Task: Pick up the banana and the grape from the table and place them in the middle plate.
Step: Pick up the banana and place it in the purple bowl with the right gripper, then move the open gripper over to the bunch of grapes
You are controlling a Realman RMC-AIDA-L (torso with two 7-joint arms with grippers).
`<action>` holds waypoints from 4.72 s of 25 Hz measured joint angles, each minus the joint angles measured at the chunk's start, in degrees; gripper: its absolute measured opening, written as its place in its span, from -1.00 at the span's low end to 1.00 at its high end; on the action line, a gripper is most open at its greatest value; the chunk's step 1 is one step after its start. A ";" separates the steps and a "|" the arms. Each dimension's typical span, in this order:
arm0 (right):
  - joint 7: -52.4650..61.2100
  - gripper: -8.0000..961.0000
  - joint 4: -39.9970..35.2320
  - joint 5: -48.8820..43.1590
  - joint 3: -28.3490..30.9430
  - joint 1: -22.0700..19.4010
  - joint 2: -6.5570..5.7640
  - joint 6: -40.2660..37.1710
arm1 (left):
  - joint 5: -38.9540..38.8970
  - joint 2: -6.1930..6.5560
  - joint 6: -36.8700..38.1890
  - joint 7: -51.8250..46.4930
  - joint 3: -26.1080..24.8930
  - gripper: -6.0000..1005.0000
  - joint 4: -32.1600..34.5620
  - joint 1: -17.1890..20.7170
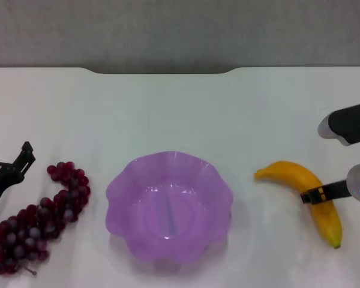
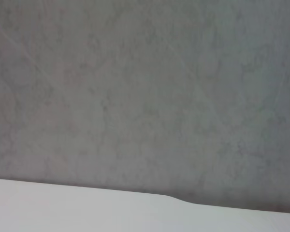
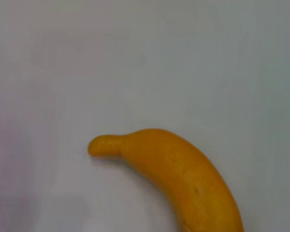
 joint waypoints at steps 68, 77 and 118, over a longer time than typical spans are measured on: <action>-29.77 0.86 12.78 35.07 -23.22 -5.10 -0.01 -29.38 | 0.74 -0.10 -1.40 -0.27 0.08 0.60 -0.07 -0.85; -34.66 0.85 11.45 35.05 -20.72 -14.94 0.07 -44.85 | 0.66 -0.07 -1.20 -0.35 0.08 0.60 -0.04 -0.73; -0.17 0.85 -24.91 31.99 -55.36 -8.30 0.26 -99.54 | 61.55 0.57 -6.65 -83.27 17.17 0.55 60.86 10.17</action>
